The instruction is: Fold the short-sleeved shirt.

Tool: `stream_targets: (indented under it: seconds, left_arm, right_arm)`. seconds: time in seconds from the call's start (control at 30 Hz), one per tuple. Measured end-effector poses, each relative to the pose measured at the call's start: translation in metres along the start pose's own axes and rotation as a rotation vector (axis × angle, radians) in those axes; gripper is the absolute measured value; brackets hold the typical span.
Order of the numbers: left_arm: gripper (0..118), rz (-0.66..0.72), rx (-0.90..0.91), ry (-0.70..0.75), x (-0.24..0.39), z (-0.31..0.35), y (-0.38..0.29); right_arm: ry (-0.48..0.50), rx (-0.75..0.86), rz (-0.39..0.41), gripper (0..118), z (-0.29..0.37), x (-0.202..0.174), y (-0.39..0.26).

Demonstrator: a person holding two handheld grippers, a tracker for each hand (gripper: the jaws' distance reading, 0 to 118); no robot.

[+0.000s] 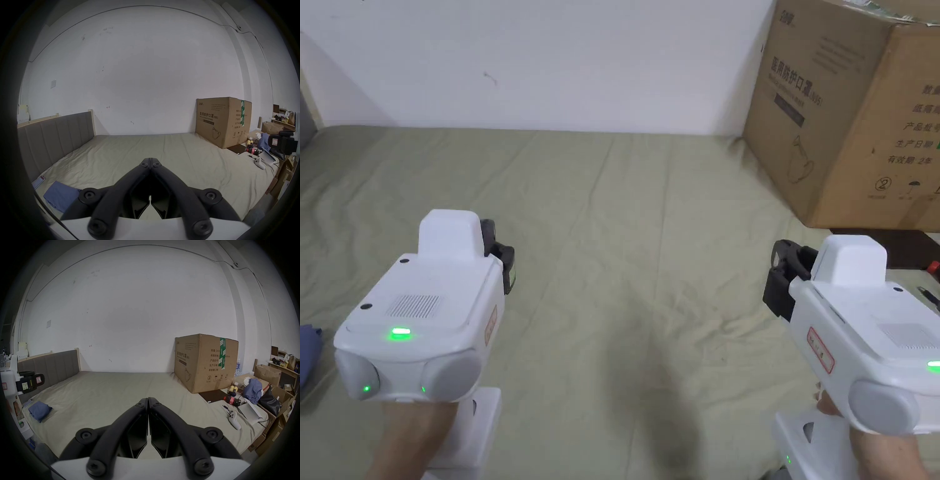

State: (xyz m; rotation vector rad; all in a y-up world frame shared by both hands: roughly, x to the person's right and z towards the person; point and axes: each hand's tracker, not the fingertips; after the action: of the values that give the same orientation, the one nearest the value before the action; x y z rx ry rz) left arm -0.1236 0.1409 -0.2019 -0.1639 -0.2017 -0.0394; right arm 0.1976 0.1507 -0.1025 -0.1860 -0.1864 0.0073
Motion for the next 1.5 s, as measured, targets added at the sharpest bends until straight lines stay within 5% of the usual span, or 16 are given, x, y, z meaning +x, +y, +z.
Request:
stream_targets:
  seconds: [0.43, 0.5, 0.57, 0.63, 0.67, 0.8, 1.5]
  left_arm:
    - [5, 0.014, -0.059, 0.025, -0.009, 0.000, -0.022]
    - [26, 0.026, -0.064, 0.030, -0.010, -0.001, -0.022]
    - [76, 0.030, -0.067, 0.030, -0.011, -0.001, -0.022]
    - [108, 0.022, -0.070, 0.037, -0.011, -0.001, -0.023]
    - [115, 0.015, -0.055, 0.047, -0.010, -0.001, -0.024]
    - [118, 0.000, -0.038, 0.049, -0.009, 0.002, -0.022]
    - [118, -0.024, -0.032, 0.051, -0.003, 0.003, -0.020]
  right_arm:
    - [0.001, -0.015, 0.003, 0, -0.005, -0.006, -0.010]
    - [0.006, -0.016, -0.010, 5, -0.006, -0.006, -0.009]
    - [0.014, -0.019, -0.022, 48, -0.007, -0.004, -0.007]
    - [0.019, -0.022, -0.025, 93, -0.007, -0.004, -0.007]
    - [0.021, -0.011, -0.026, 100, -0.006, -0.004, -0.008]
    - [0.004, -0.003, -0.010, 118, -0.006, -0.006, -0.007]
    - [0.009, 0.000, -0.031, 118, -0.005, -0.006, -0.003]
